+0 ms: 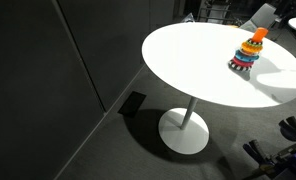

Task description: Put the stripped ring on the orange stand

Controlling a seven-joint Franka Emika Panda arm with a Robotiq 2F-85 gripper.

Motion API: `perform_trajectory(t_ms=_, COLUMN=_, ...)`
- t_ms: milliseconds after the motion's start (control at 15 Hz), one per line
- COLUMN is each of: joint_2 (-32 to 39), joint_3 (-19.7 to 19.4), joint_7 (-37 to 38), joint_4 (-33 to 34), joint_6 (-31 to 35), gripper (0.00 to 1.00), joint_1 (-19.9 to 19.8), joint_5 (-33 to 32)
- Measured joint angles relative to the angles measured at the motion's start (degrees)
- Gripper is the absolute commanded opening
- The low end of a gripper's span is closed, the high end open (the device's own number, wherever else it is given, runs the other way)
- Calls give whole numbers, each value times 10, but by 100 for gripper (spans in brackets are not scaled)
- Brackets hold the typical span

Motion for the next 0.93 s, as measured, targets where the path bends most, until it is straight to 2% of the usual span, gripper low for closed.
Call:
perform_trajectory(t_ms=467, joint_2=-68, joint_3=6, joint_7=0, joint_4=-51, joint_6=-55, gripper=100, joint_1=16, joint_5=-57)
perform_trajectory(t_ms=933, joint_2=-172, joint_3=26, joint_7=-20, joint_4=-121, joint_6=-73, gripper=100, joint_1=25, joint_5=-66)
